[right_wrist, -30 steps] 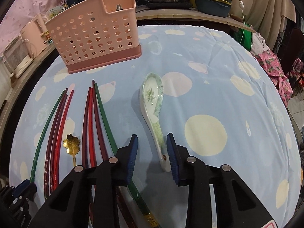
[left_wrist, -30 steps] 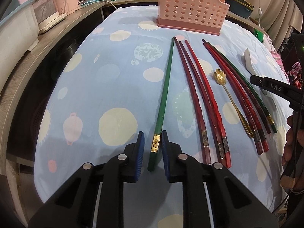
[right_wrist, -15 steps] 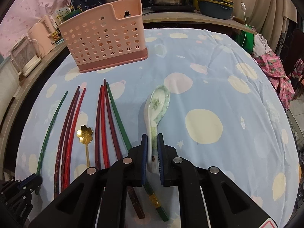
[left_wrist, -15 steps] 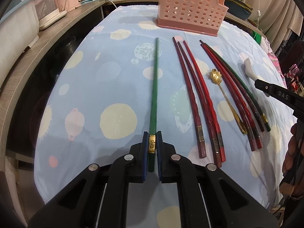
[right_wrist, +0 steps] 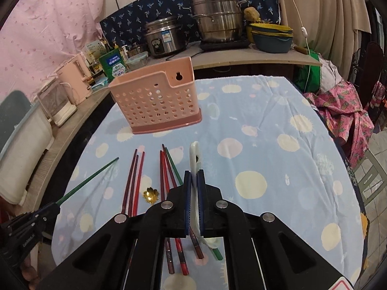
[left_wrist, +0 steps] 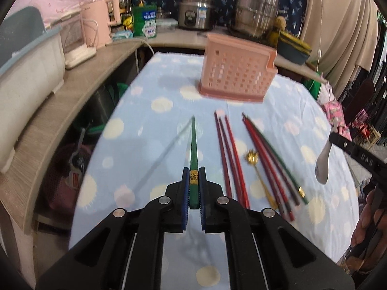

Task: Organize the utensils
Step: 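Lift the green chopstick with the left gripper while the right gripper lifts the spoon toward the basket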

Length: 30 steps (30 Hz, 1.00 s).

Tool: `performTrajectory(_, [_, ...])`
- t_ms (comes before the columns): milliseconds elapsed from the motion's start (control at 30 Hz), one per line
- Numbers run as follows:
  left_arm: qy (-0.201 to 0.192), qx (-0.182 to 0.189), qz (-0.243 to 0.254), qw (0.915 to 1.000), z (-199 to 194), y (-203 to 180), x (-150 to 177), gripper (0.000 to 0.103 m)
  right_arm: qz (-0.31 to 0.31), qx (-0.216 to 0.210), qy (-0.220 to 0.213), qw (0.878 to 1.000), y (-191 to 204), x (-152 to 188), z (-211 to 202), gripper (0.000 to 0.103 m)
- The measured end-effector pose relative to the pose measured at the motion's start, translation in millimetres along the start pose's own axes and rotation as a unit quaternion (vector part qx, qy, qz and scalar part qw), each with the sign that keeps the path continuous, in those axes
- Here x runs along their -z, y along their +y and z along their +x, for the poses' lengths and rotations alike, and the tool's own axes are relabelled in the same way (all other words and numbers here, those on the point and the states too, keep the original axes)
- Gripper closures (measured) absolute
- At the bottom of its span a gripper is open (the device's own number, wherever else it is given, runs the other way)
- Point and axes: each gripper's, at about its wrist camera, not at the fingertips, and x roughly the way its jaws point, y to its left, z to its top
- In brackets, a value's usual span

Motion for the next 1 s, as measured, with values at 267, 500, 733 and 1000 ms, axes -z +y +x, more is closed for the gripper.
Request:
performTrajectory(267, [-0.066, 0.006, -0.007, 0.9978, -20.2, 2.2, -72.6, 0.096, 0.005, -0.026, -0.028, 0.999, 5.0, -40.0, -6.8, 0.098])
performTrajectory(500, [-0.13, 0.021, -0.01, 0.9913, -31.8, -3.9, -154.9, 0.096, 0.029, -0.06, -0.064, 0.996, 5.8, -101.7, 11.2, 0.099])
performTrajectory(733, [-0.211, 0.031, -0.016, 0.9768, -58.0, -14.7, -229.7, 0.096, 0.035, -0.093, -0.101, 0.99, 15.4, -164.1, 41.4, 0.102])
performTrajectory(1000, [-0.239, 0.042, -0.012, 0.9699, -65.6, -21.0, -252.7, 0.096, 0.02, -0.069, -0.091, 0.993, 16.1, -164.0, 54.8, 0.102])
